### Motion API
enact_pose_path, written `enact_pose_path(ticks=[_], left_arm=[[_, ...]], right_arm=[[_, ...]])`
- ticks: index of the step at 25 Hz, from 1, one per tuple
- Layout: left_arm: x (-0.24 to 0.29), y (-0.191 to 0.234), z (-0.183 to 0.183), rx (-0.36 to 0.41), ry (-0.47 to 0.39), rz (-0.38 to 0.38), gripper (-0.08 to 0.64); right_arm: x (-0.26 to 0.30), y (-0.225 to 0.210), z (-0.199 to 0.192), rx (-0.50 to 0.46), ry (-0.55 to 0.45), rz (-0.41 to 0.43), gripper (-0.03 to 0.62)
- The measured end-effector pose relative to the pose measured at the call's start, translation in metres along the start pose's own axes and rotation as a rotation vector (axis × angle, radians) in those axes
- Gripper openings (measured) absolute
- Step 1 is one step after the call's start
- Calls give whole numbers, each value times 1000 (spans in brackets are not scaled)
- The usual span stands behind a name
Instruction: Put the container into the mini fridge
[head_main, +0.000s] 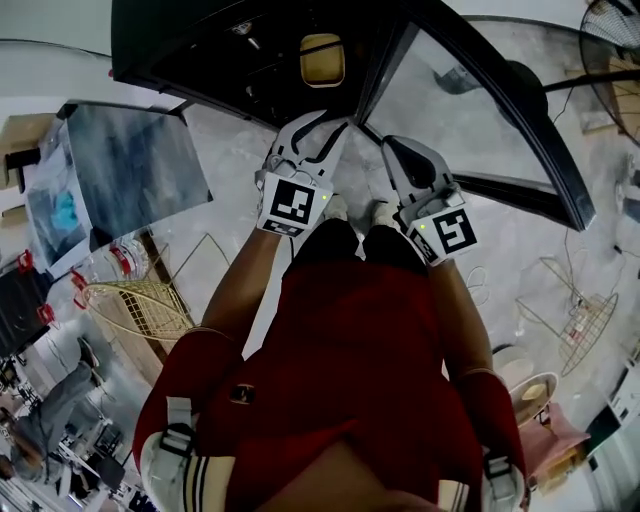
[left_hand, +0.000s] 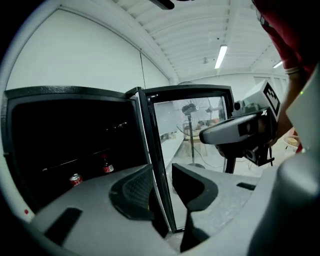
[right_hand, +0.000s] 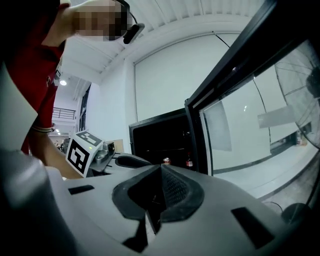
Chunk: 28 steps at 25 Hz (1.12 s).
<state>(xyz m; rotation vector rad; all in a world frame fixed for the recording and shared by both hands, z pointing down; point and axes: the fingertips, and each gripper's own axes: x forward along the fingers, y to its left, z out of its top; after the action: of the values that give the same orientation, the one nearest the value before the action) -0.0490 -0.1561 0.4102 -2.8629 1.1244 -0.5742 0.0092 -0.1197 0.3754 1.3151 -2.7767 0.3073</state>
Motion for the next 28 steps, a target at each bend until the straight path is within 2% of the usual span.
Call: enact_pose_path(ticks=[6, 12, 17, 22, 28], left_arm=[[-26, -22, 25, -87, -42, 62, 88], [-50, -31, 46, -162, -121, 124, 32], [-69, -34, 68, -244, -190, 134, 9], [-77, -43, 86, -260, -256, 120, 6], [-88, -45, 98, -246, -280, 114, 6]], right_arm=[[-23, 5, 24, -2, -49, 47, -2], [-35, 16, 43, -7, -86, 100, -2], [-42, 25, 57, -3, -111, 134, -2], [-47, 28, 66, -9, -131, 164, -2], [-54, 32, 83, -11, -157, 179, -2]])
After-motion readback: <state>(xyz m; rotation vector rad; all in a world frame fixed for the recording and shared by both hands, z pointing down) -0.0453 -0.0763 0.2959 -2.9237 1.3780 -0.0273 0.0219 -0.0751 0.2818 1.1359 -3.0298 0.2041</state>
